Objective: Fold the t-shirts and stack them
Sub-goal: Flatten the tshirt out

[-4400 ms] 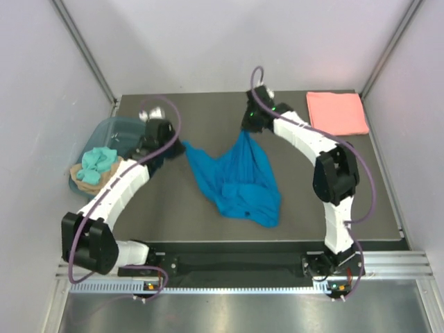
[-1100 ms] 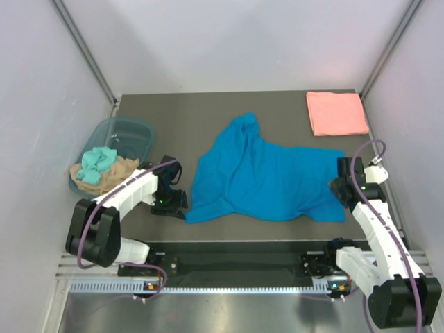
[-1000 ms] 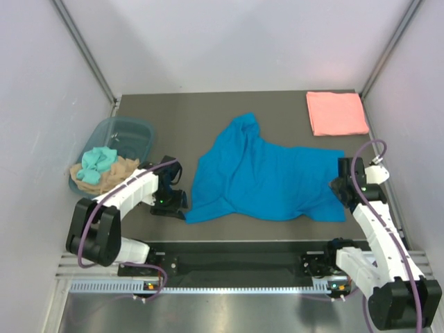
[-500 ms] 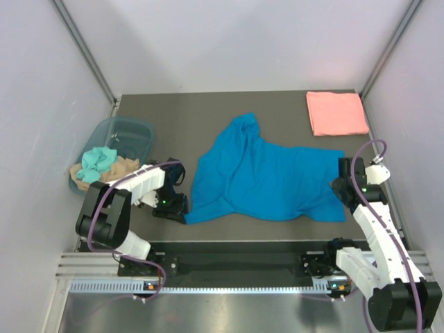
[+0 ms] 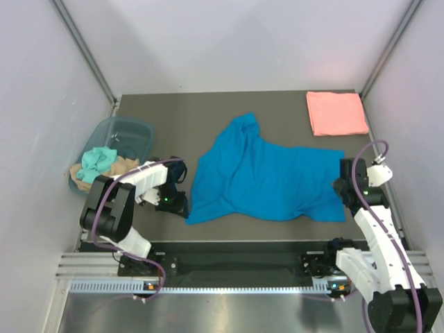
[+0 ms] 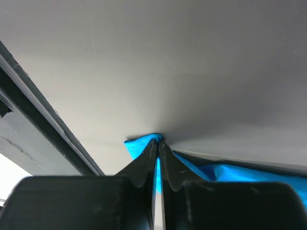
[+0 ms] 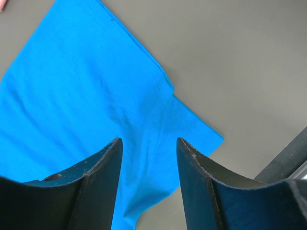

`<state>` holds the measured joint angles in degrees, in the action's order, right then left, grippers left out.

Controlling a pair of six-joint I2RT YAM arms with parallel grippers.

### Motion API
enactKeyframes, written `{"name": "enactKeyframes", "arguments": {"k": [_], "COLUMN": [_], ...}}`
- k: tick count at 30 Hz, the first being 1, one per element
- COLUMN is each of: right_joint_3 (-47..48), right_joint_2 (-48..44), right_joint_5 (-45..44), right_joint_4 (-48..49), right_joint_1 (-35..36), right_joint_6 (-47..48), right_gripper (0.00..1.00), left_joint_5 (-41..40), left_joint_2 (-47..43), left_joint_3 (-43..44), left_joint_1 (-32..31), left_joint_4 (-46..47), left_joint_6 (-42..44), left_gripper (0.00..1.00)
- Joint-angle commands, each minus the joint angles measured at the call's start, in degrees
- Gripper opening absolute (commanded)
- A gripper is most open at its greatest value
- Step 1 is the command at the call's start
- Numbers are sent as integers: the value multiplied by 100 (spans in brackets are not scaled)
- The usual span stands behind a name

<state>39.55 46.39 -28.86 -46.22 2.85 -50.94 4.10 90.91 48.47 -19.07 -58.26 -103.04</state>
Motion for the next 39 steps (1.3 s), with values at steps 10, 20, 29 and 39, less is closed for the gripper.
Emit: {"name": "enactKeyframes", "arguments": {"k": [10,20,29,39], "right_joint_3": [-105,-404,-834,-1318], "right_joint_2": [475,1056,898,1109], "right_joint_5": [1487,2438,2043,1806], "right_joint_4": [-125,-177,-133,350], "right_joint_1": [-636,-1796,-1999,-2500], "right_joint_6": [118,436,120,-13], "right_gripper": [54,63,58,47], "left_joint_5": [-910,-1473,-1561,-2106], "left_joint_2": [-837,-1059,-610,-487], "left_joint_3": [312,663,928,1393], "left_joint_1": [-35,-333,-668,-686], "left_joint_4": [-238,851,1554,1994], "left_joint_6": [-269,1267,2226,2913], "left_gripper": [0,0,0,0]}}
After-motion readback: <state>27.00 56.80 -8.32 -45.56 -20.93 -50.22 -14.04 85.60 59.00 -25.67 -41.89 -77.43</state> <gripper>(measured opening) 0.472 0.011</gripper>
